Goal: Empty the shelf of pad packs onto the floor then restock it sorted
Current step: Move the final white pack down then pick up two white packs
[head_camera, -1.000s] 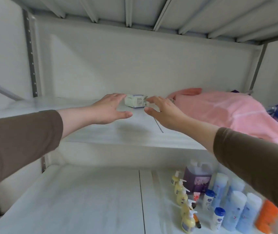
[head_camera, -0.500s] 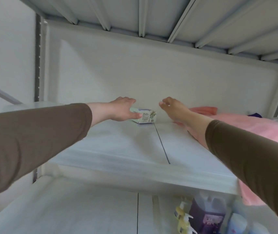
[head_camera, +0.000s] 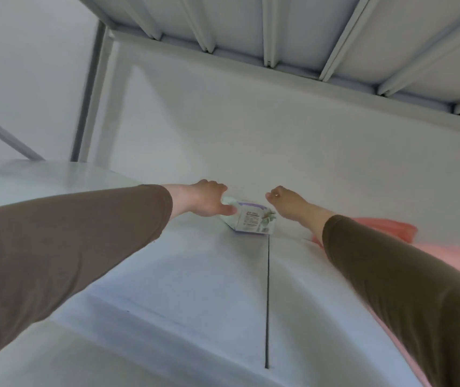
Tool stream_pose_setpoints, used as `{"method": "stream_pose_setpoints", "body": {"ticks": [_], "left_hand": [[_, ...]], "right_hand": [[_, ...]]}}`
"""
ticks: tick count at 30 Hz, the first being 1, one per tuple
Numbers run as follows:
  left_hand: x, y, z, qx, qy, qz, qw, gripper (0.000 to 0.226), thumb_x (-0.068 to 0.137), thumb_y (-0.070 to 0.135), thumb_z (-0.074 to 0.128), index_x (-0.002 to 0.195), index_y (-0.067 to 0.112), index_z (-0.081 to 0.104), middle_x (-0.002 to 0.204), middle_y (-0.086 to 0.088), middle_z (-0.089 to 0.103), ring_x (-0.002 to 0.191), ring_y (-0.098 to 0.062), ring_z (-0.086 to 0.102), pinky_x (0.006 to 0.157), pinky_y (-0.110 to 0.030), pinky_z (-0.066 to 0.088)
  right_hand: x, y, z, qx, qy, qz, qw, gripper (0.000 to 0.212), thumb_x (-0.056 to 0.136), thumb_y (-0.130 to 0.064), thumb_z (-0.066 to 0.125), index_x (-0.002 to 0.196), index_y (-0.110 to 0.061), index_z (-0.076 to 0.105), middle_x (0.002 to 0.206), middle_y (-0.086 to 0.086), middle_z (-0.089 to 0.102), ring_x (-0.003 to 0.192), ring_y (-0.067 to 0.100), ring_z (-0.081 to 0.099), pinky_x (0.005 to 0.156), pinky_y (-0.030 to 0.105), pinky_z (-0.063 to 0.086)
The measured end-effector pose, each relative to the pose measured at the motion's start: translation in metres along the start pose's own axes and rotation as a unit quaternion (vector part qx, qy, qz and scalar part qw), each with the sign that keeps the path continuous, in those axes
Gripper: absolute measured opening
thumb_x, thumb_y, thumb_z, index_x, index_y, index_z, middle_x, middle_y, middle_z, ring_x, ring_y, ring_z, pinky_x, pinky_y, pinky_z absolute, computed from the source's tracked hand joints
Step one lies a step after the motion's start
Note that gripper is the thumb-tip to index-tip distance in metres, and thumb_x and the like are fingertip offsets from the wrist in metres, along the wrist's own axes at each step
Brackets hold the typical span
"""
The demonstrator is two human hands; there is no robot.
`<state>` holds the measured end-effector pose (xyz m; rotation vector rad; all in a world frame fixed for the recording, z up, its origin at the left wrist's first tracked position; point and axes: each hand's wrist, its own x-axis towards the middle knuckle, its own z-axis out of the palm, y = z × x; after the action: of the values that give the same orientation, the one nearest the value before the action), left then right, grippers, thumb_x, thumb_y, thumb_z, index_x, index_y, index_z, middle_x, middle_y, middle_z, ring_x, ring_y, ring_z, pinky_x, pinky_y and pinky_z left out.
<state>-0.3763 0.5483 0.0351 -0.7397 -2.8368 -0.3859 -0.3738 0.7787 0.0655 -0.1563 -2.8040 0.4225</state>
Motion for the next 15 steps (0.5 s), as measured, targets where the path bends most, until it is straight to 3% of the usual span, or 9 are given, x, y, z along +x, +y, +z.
{"method": "stream_pose_setpoints", "body": {"ticks": [6,8,11,15], "left_hand": [[0.034,0.007,0.012,0.014,-0.005,-0.032,0.999,0.085,0.095,0.066,0.038,0.157,0.014,0.013,0.162,-0.008,0.020,0.149,-0.028,0.016,0.118,-0.042,0.022],[0.046,0.012,0.015,0.013,-0.009,-0.040,0.999,0.085,0.095,0.067,0.034,0.157,0.014,0.013,0.162,-0.009,0.020,0.149,-0.029,0.016,0.118,-0.042,0.021],[0.064,0.020,0.019,0.008,-0.013,-0.050,0.999,0.086,0.095,0.070,0.027,0.157,0.013,0.014,0.162,-0.010,0.021,0.148,-0.030,0.017,0.117,-0.043,0.021],[0.079,0.021,0.026,-0.006,-0.009,-0.054,0.998,0.088,0.092,0.074,0.029,0.156,0.014,0.019,0.159,-0.010,0.028,0.146,-0.030,0.024,0.114,-0.045,0.028]], "right_hand": [[0.036,0.019,0.018,0.015,-0.035,-0.012,0.999,0.050,0.105,-0.037,0.034,0.146,-0.009,0.038,0.148,0.012,0.044,0.129,0.029,0.045,0.096,0.031,0.035],[0.043,0.023,0.019,0.032,-0.044,-0.015,0.998,0.046,0.105,-0.039,0.034,0.139,-0.009,0.043,0.139,0.013,0.050,0.115,0.028,0.050,0.094,0.035,0.041],[0.051,0.029,0.023,0.062,-0.059,-0.008,0.996,0.042,0.105,-0.041,0.033,0.134,-0.013,0.046,0.133,0.011,0.051,0.113,0.028,0.052,0.095,0.043,0.050],[0.052,0.035,0.025,0.111,-0.102,-0.017,0.988,0.049,0.104,-0.036,0.043,0.149,-0.022,0.031,0.127,0.005,0.054,0.098,0.016,0.056,0.074,0.029,0.052]]}}
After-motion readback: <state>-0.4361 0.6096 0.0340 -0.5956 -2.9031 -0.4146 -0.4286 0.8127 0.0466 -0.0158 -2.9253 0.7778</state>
